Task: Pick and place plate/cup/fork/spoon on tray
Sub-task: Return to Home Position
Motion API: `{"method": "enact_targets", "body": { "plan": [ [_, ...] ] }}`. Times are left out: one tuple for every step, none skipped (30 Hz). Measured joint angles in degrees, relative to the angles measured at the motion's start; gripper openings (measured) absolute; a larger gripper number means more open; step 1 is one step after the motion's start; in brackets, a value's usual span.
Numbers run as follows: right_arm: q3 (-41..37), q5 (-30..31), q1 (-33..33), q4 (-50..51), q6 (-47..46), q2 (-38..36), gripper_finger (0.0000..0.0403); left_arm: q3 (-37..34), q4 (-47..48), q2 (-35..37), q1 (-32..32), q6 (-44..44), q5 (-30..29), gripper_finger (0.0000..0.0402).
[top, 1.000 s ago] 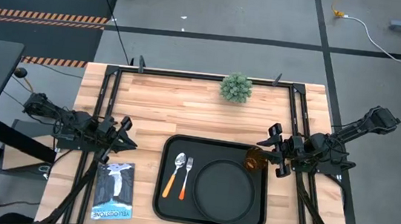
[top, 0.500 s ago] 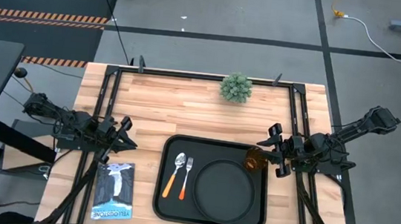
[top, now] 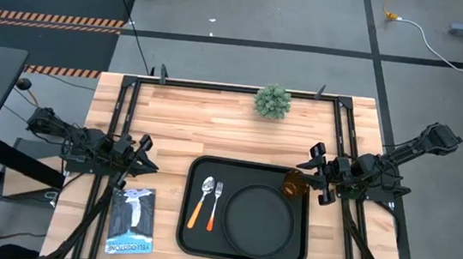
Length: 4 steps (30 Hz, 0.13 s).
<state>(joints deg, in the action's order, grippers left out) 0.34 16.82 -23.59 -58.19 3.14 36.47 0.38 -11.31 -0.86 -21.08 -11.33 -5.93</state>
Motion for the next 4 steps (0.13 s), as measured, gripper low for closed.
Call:
{"method": "enact_targets", "body": {
  "plan": [
    [0.02, 0.0, 0.0, 0.02, -0.02, 0.0, 0.0128, 0.0, 0.0, 0.0, 0.0, 0.04, 0.0, 0.0046],
    [0.0, 0.0, 0.0, -0.01, 0.0, 0.0, 0.0128, 0.0, 0.01, 0.0, 0.0, 0.04, 0.0, 0.0045],
    [0.02, 0.0, 0.02, -0.01, 0.0, 0.0, 0.0128, 0.0, 0.02, 0.0, 0.0, 0.02, 0.02, 0.0045],
    [0.0, 0.0, 0.01, -0.01, -0.02, 0.0, 0.0128, 0.0, -0.01, 0.0, 0.0, -0.01, 0.0, 0.0046]
  ]
}}
